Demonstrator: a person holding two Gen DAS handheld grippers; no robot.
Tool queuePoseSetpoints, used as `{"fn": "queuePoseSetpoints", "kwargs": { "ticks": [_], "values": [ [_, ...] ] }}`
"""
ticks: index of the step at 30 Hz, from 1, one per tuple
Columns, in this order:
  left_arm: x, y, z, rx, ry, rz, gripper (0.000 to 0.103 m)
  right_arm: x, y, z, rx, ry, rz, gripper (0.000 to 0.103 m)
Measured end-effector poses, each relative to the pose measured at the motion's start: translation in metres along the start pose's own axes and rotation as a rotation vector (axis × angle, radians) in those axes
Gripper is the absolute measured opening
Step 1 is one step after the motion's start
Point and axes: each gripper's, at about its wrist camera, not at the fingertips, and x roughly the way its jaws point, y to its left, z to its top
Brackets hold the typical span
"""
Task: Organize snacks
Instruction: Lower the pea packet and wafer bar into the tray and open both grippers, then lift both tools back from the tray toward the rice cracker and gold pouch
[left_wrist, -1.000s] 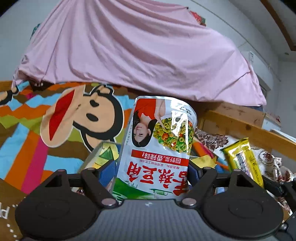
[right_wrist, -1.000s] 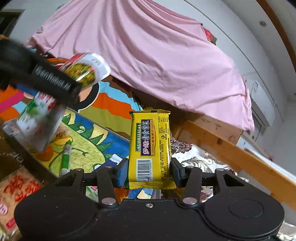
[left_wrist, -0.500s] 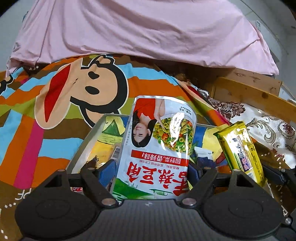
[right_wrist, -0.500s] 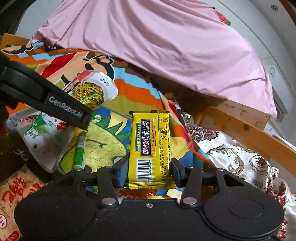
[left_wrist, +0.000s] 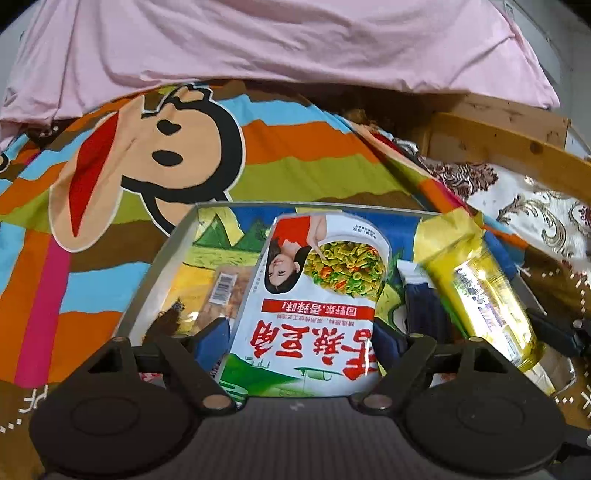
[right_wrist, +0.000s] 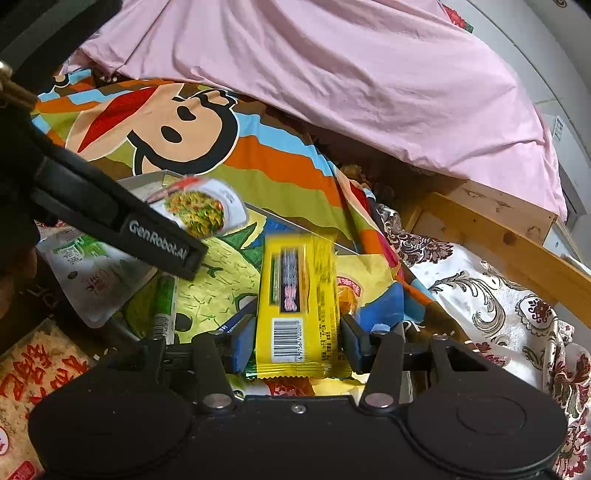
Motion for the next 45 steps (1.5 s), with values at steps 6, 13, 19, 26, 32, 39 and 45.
{"fn": "queuePoseSetpoints", "kwargs": {
  "ticks": [6,13,19,26,32,39,45],
  "values": [
    [0.003,0.002,-0.001,-0.019,0.031,-0.022,0.095,-0.002,0.000,0.001,0.000,0.000,0.002,0.066],
    [-0.004,0.008,0.003,-0.068,0.065,-0.062,0.100,-0.016,-0.008,0.007,0.024,0.000,0.009,0.086],
    [-0.011,0.016,0.007,-0.132,0.087,-0.079,0.102,-0.037,-0.021,0.011,0.062,0.006,-0.007,0.089],
    [-0.029,0.015,0.006,-0.130,0.065,-0.046,0.102,-0.054,-0.034,0.014,0.102,-0.001,-0.027,0.090],
    [-0.072,0.018,0.007,-0.144,-0.037,-0.009,0.102,-0.085,-0.042,0.022,0.134,-0.063,-0.045,0.099],
    [-0.138,0.026,0.002,-0.195,-0.149,0.016,0.102,-0.144,-0.059,0.025,0.235,-0.161,-0.067,0.102],
    [-0.196,0.021,-0.013,-0.134,-0.217,0.069,0.102,-0.198,-0.073,0.021,0.290,-0.222,-0.076,0.102]
  ]
}}
